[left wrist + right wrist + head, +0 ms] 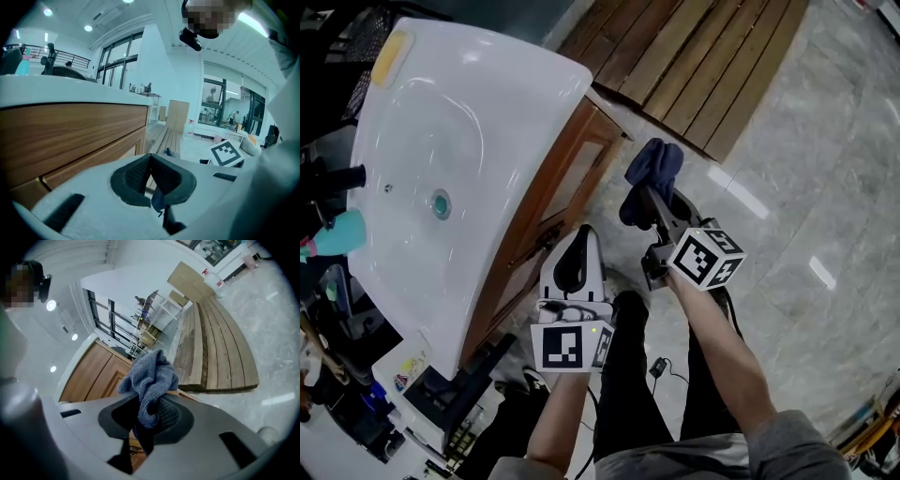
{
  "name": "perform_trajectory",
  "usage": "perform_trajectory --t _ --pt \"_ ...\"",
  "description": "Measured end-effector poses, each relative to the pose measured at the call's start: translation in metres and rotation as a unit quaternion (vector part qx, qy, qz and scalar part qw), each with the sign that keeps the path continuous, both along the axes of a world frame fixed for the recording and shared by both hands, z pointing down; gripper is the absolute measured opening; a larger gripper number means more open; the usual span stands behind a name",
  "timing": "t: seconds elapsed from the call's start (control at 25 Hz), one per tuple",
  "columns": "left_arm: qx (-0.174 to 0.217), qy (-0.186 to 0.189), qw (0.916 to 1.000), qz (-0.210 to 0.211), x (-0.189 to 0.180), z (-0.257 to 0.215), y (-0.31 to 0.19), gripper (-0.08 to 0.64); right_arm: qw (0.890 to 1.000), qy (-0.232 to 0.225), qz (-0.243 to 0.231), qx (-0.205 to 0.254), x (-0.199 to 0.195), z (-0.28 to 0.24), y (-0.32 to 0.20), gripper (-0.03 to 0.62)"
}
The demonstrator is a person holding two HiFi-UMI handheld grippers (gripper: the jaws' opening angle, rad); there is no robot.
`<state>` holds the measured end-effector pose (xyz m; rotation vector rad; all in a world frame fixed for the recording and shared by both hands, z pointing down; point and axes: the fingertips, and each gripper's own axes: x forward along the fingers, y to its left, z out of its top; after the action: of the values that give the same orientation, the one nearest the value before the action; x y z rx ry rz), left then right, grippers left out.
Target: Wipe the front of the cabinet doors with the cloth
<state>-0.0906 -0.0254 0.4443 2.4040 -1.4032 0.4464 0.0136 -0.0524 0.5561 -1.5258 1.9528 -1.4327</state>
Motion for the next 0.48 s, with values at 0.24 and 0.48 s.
perform_trajectory --t 0.24,0.48 --pt "0.005 0.008 0.9999 -0.006 0.000 -0.013 0.011 0.008 1.000 -0.012 0.006 0.026 0.002 -0.040 0.023 0.075" --pt "0.007 0.007 0.9999 -0.007 -0.010 -0.022 0.015 0.008 0.999 -0.036 0.015 0.035 -0.009 -0.061 0.038 0.075"
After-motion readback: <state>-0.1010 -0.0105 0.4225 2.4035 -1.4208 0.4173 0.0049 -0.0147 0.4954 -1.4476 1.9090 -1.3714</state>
